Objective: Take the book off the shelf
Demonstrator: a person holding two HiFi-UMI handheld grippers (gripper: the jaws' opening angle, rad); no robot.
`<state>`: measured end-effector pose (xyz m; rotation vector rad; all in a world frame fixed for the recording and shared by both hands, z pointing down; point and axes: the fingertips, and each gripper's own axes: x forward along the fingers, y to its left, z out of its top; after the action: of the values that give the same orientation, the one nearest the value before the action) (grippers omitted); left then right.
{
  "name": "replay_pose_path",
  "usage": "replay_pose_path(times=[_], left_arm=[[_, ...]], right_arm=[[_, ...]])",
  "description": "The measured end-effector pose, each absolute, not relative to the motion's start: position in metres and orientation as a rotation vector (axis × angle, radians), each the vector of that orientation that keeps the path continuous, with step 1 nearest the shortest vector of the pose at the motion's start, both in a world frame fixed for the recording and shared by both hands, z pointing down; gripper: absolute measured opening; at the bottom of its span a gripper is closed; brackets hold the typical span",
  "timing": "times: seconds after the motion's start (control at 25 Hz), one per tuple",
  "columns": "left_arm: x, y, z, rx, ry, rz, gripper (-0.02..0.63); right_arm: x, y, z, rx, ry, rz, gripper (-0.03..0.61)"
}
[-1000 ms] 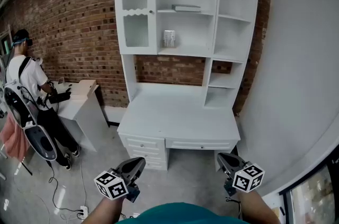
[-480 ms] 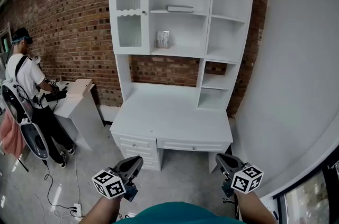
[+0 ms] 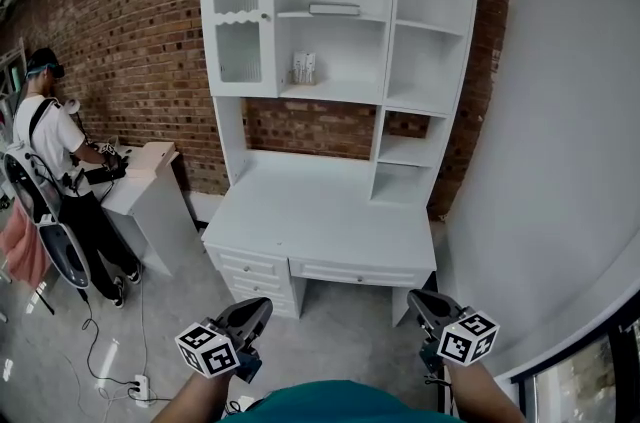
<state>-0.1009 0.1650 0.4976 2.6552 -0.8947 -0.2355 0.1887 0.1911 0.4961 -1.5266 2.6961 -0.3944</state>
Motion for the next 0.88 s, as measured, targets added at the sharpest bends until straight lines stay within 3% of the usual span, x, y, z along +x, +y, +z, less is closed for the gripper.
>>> replay_pose_path(times=[0.32,0.88], left_arm=[[-0.113,0.105,0.508,2.627,-0.862,-0.249,0.014],[-0.185,-0.136,0.481,2.752,-0.648,-0.235,0.014]], right_arm=[[0.183,0.139,0.503,-1.581,2.667,-0.394,0.021],[0.102,-0.06,0.475,-1.728,2.546,-0.303,0.021]])
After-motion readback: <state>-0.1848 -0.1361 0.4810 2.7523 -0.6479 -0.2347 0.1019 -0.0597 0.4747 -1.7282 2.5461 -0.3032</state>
